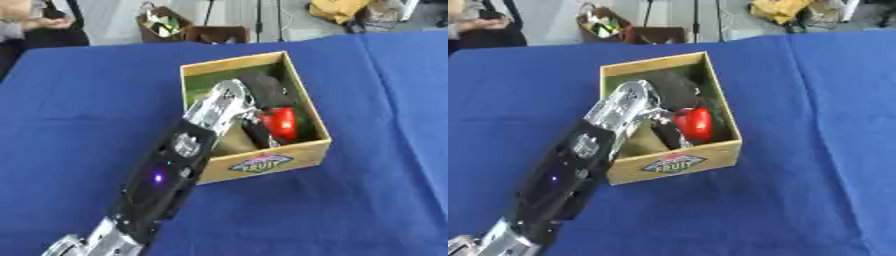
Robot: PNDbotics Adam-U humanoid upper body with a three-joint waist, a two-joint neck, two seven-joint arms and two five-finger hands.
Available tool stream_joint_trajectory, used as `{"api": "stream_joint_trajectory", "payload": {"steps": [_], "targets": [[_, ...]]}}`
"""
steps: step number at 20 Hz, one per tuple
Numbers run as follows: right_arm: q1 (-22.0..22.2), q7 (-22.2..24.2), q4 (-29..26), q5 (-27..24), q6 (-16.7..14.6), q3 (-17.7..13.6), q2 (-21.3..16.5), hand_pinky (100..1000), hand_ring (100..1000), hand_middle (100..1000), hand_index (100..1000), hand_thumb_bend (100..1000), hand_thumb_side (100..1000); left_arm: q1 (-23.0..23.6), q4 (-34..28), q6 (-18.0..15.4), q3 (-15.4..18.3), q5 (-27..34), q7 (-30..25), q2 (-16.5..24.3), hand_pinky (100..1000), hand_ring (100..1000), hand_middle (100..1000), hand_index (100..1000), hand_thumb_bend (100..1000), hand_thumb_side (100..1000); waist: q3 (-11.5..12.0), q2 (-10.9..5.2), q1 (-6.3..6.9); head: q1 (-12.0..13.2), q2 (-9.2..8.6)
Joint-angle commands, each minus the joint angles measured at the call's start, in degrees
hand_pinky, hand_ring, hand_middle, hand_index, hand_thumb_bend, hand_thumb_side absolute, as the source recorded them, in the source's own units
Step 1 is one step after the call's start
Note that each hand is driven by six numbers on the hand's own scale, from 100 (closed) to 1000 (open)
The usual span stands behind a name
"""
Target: Pick up objects on the table and place them in the box.
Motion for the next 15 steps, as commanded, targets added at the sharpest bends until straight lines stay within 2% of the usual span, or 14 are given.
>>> {"api": "stream_joint_trajectory", "payload": {"steps": [1,2,3,5,7,9,10,11,13,15], "targets": [[-0.32,-0.21,-0.92,-0.03,0.07,-0.30,-0.87,699,713,654,752,100,900,-1.35,-3.04,1.46,0.79,-2.09,2.01,0.87,850,933,1000,1000,579,937,0.01,-1.24,-0.48,-0.05,-0.43],[-0.30,-0.25,-0.92,-0.04,0.06,-0.32,-0.87,699,713,654,752,100,900,-1.27,-3.31,1.56,0.86,-2.35,2.55,0.91,842,928,999,1000,543,934,0.03,-1.28,-0.51,-0.08,-0.42],[-0.27,-0.28,-0.92,-0.04,0.06,-0.35,-0.87,699,713,654,752,100,899,-1.26,-3.77,1.58,0.97,-2.28,3.39,1.03,821,913,972,1000,412,891,0.07,-1.35,-0.53,-0.12,-0.42],[-0.16,-0.37,-0.92,-0.04,0.07,-0.42,-0.90,699,713,655,752,100,899,-1.27,-5.71,1.95,1.45,-1.95,6.88,1.67,762,868,899,1000,275,826,0.23,-1.47,-0.57,-0.32,-0.47],[-0.04,-0.51,-0.92,-0.02,0.09,-0.54,-0.91,699,713,655,752,100,899,-1.01,-8.57,3.77,2.67,-0.57,12.60,2.48,644,787,792,1000,118,701,0.47,-1.57,-0.61,-0.75,-0.61],[0.07,-0.66,-0.92,0.03,0.11,-0.66,-0.91,699,713,655,752,100,898,-0.46,-11.38,7.06,4.18,3.43,19.56,3.27,515,677,658,928,100,628,0.75,-1.62,-0.65,-1.39,-0.75],[0.11,-0.71,-0.92,0.06,0.13,-0.71,-0.91,699,713,655,752,100,898,-0.11,-12.44,8.57,4.80,6.54,22.79,3.70,515,677,658,928,100,628,0.87,-1.63,-0.66,-1.69,-0.77],[0.15,-0.78,-0.92,0.09,0.14,-0.77,-0.90,699,713,655,752,100,898,0.38,-13.55,10.19,5.78,11.02,26.05,4.07,362,552,532,825,100,625,1.05,-1.66,-0.71,-2.11,-0.74],[0.27,-0.99,-0.92,0.19,0.12,-0.97,-0.98,698,713,655,752,100,898,1.77,-15.64,12.79,7.34,23.23,31.16,5.60,275,488,471,766,100,627,1.39,-1.66,-0.76,-2.96,-0.71],[0.44,-1.30,-0.92,0.33,0.10,-1.23,-1.11,698,712,655,752,100,896,3.63,-18.46,14.25,8.48,35.95,33.93,7.77,243,461,446,742,100,653,1.80,-1.60,-0.81,-3.87,-0.71]]}}
